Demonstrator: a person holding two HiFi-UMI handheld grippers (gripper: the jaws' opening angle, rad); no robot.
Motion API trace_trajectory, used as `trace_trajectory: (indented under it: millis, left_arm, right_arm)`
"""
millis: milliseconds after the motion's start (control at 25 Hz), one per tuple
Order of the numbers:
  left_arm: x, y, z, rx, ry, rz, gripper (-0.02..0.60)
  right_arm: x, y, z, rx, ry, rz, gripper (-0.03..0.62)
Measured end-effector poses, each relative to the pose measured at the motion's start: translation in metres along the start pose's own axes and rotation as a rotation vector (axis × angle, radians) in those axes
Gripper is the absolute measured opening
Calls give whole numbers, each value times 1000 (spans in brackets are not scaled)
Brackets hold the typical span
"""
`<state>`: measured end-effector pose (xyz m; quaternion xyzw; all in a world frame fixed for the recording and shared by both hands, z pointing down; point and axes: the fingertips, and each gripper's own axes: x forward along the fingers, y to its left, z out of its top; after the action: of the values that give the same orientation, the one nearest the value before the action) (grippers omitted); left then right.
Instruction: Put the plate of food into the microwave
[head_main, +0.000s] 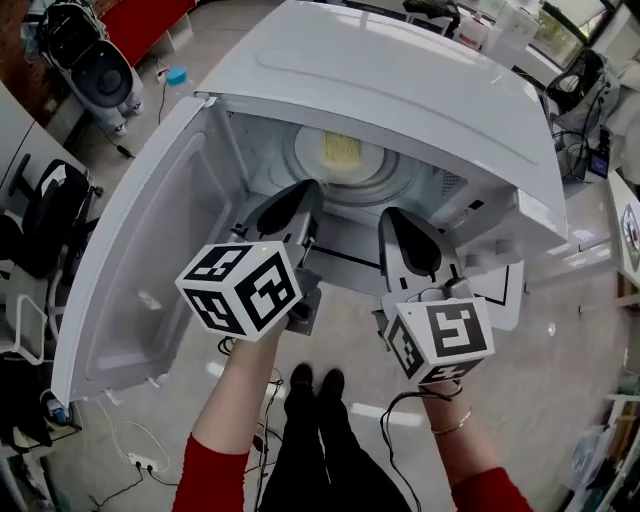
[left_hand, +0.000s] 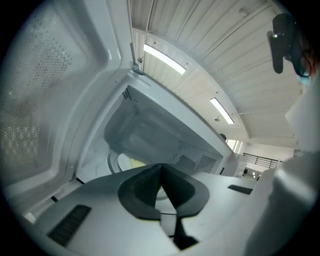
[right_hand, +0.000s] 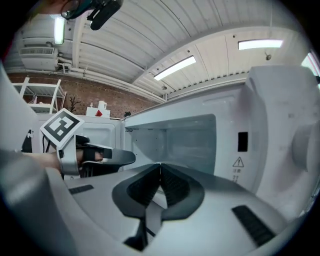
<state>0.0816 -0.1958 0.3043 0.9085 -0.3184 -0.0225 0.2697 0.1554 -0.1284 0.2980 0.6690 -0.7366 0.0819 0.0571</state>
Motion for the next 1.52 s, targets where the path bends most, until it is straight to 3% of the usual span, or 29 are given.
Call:
trace_trajectory:
  millis: [240,440,560,800,1120,1520]
  left_arm:
    - [-31,-25,-2,6,42,-9,9]
    - [-61,-57,-6,96,78,0,9]
    - [-79,-73,-12,113,95,-2,9]
    - [-102,-94,-27,121,156,-24,8]
    - [-123,-113,-19,173,148,-38,9]
    - [-142,-123,-44,102,173,-51,9]
  right_arm:
    - [-30,3,2,94,1,3,14]
    - [-66,16,0,179,17,-9,14]
    - [-85,23,4,197,24,-13,14]
    - [-122,28,10,211,31,-32,14]
    - [-157,29,4,191,53,-75,14]
    - [-170,44,7,147,18,-76,14]
